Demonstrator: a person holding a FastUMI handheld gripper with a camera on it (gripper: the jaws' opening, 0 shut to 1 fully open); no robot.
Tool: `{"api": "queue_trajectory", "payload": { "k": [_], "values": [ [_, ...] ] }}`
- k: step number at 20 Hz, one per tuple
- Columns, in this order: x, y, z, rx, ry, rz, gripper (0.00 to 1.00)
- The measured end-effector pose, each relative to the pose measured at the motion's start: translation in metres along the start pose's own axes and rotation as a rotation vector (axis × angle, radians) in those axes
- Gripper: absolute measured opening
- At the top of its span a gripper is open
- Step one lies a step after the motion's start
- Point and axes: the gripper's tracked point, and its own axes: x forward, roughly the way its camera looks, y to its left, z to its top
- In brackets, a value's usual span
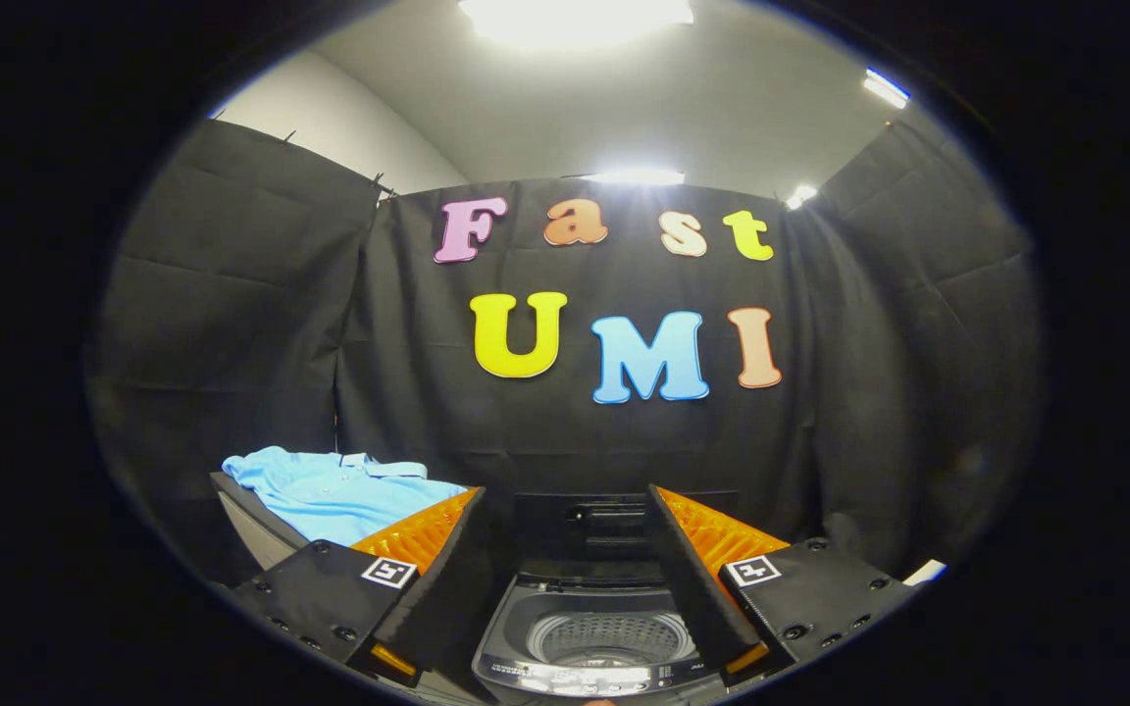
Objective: Put the clothes into the washing machine and then close the washing machine lid.
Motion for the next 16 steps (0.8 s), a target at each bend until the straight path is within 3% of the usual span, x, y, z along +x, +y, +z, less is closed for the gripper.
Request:
{"api": "queue_trajectory", "payload": {
  "k": [16],
  "values": [
    [0.077,0.091,0.016,0.023,0.053,0.217,0.98]
  ]
}}
